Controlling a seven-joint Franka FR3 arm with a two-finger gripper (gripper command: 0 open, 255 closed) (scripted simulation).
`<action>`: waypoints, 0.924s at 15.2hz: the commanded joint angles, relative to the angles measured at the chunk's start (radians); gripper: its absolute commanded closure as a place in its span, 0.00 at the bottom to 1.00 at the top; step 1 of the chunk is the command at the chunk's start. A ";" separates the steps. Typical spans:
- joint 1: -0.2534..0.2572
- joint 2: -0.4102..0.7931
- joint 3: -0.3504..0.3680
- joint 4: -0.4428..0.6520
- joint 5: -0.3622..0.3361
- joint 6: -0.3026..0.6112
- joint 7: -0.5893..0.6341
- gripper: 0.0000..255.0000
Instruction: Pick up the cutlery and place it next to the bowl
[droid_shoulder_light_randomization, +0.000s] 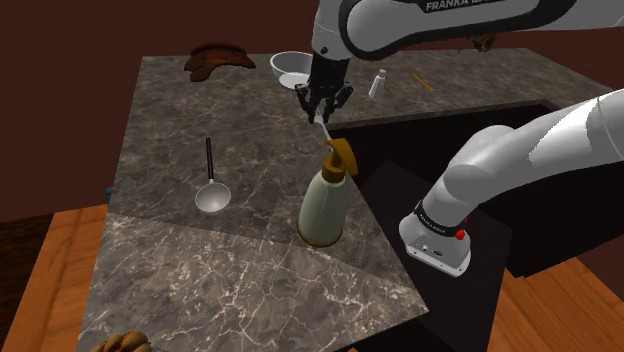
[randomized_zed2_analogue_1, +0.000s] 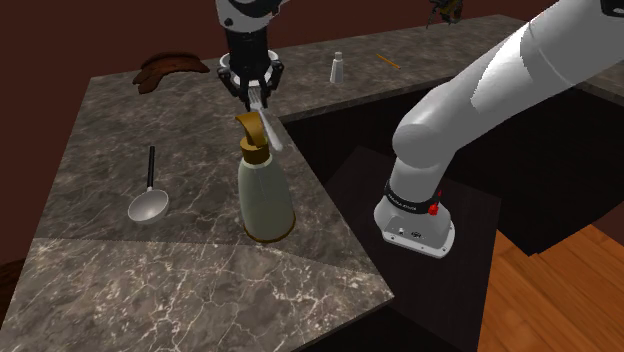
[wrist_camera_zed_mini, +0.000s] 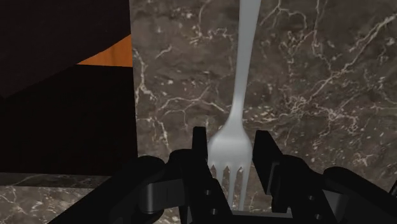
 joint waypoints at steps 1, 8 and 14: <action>-0.032 0.076 -0.005 0.051 -0.028 0.023 -0.016 1.00; -0.119 0.336 -0.014 0.264 -0.130 0.061 -0.040 1.00; -0.159 0.563 -0.022 0.492 -0.224 0.044 -0.040 1.00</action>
